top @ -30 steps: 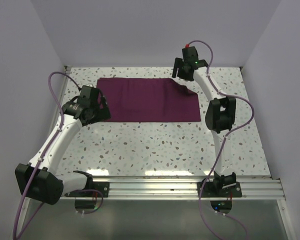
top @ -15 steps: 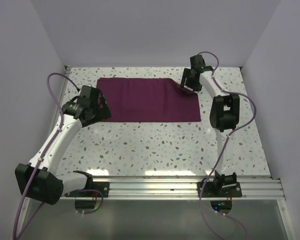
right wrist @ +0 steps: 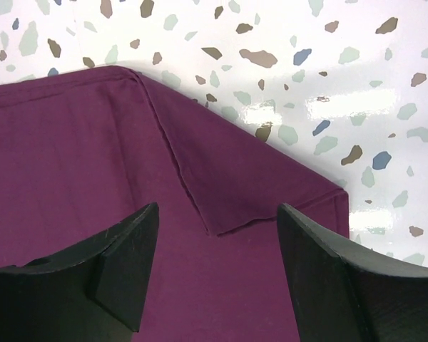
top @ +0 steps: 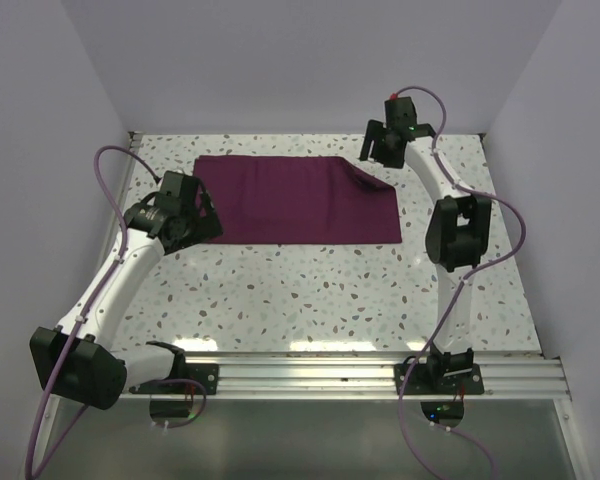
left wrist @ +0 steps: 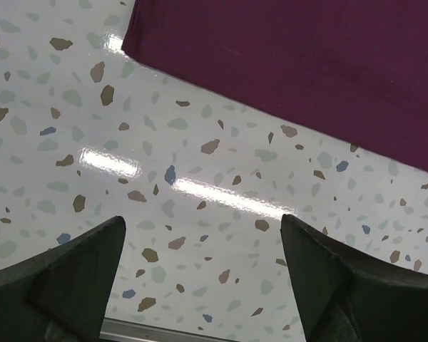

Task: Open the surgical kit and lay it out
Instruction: Open the surgical kit at the center of the board.

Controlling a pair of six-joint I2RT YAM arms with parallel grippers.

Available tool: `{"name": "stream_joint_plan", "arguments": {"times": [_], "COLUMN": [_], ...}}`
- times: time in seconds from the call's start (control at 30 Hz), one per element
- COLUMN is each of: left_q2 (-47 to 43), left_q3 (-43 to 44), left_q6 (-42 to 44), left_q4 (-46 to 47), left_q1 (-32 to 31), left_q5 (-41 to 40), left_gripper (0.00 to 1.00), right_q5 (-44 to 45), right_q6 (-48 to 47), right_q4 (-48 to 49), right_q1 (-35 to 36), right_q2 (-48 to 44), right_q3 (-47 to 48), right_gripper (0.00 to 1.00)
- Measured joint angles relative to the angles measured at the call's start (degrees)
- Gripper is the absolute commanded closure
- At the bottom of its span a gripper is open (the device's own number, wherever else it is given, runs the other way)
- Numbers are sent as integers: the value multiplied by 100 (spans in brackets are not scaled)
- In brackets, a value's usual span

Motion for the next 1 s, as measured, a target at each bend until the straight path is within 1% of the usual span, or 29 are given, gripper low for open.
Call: {"name": "stream_joint_plan", "arguments": {"times": [0.33,0.7,1.0], "left_q2": [-116,-271,-358], "left_q3": [-7,-105,-170], "left_q6": [-2,-4,-2], "left_q4": [7,11,2], "left_q1": [-2,-28,-28], "left_q5": [44,114,129], "left_gripper": [7,7,7], "right_q5": [-24,-164,-162], "right_q6": [-170,-341,-411], "right_q4": [2,-26,-122], "right_q1": [0,63,133], "right_q2": [-358,-413,-369], "right_q3": [-564,-962,-841], "right_gripper": [41,44,44]}}
